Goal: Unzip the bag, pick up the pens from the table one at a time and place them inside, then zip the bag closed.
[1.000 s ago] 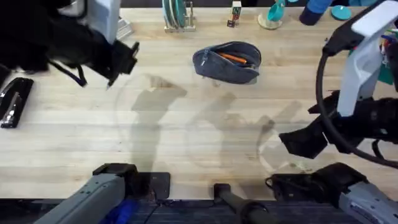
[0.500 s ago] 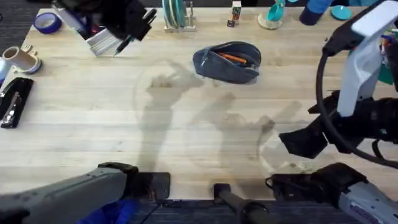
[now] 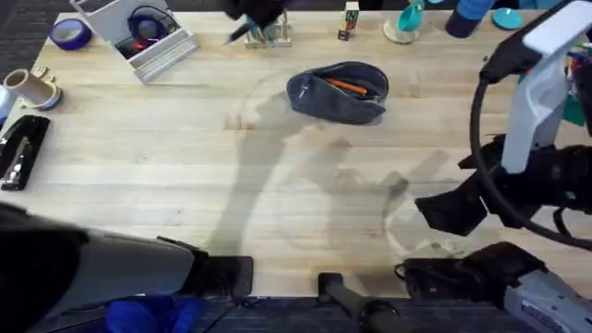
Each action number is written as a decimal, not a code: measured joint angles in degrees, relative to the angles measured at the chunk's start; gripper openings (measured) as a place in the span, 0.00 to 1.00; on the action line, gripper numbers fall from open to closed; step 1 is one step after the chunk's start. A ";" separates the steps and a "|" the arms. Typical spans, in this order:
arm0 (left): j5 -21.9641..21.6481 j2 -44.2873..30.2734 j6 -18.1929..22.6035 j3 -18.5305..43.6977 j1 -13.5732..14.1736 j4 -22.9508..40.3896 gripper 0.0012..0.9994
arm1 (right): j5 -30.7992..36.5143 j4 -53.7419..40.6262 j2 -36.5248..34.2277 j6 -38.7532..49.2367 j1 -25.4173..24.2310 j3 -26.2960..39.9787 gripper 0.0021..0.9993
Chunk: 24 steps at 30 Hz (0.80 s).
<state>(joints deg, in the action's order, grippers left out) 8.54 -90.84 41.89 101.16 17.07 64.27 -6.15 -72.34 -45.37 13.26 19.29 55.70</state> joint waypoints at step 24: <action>14.44 -11.46 13.46 3.70 11.22 -4.33 0.04 | 0.02 0.00 0.01 0.00 0.00 0.00 1.00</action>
<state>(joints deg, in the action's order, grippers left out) 22.98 -102.30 55.35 104.86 28.29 59.94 -6.13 -72.34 -45.36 13.26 19.29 55.70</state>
